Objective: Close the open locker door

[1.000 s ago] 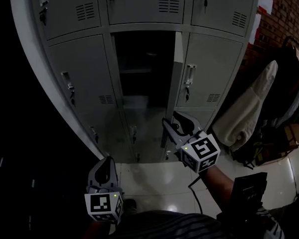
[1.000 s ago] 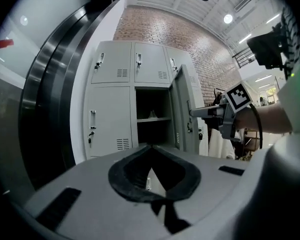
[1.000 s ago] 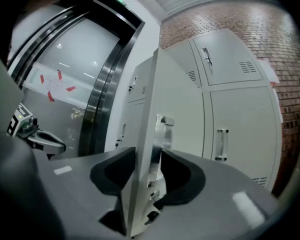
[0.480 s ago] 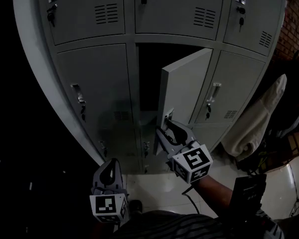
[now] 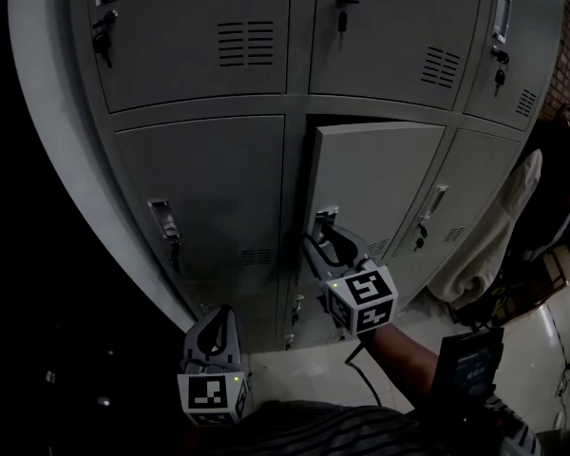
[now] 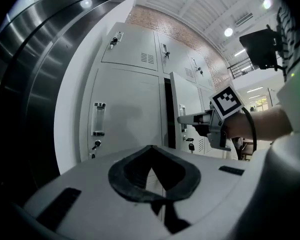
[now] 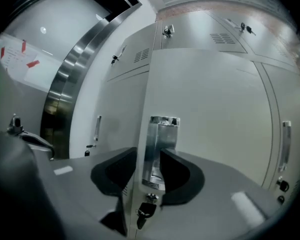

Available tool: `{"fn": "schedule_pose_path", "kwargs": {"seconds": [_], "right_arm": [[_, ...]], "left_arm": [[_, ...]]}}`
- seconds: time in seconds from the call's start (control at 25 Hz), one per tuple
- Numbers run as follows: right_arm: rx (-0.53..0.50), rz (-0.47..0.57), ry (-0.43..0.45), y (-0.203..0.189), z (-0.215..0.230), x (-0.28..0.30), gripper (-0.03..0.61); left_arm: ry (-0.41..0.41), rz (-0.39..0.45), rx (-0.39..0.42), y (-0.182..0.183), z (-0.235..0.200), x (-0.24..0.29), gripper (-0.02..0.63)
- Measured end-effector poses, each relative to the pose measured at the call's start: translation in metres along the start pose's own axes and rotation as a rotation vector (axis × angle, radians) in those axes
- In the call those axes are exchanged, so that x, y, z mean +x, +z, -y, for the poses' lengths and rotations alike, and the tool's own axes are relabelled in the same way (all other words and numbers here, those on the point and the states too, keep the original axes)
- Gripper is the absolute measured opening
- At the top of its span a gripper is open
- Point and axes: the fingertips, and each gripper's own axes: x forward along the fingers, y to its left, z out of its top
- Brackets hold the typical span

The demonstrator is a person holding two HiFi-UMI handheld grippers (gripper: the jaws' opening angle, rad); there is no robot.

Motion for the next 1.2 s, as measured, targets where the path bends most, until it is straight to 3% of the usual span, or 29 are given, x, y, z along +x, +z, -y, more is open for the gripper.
{"fn": "schedule_pose_path", "kwargs": {"seconds": [0.32, 0.64, 0.72, 0.84, 1.04, 1.2], "right_arm": [[0.012, -0.002, -0.089, 0.002, 0.016, 0.045, 0.132], [-0.008, 0.0, -0.09, 0.004, 0.017, 0.049, 0.127], [0.004, -0.003, -0.082, 0.005, 0.015, 0.05, 0.124], [0.018, -0.006, -0.044, 0.006, 0.007, 0.045, 0.228], [-0.012, -0.028, 0.016, 0.005, -0.012, 0.024, 0.249], [-0.005, 0.009, 0.062, 0.011, -0.028, -0.009, 0.21]], "left_arm": [[-0.021, 0.028, 0.012, 0.001, -0.042, 0.019, 0.003], [-0.037, 0.02, 0.001, -0.003, -0.047, 0.017, 0.003], [-0.038, 0.015, -0.005, -0.006, -0.047, 0.015, 0.003], [-0.049, 0.01, -0.022, -0.011, -0.04, 0.011, 0.003], [-0.048, -0.024, -0.044, -0.027, -0.032, -0.001, 0.003], [-0.034, -0.03, -0.051, -0.028, -0.026, -0.008, 0.003]]}}
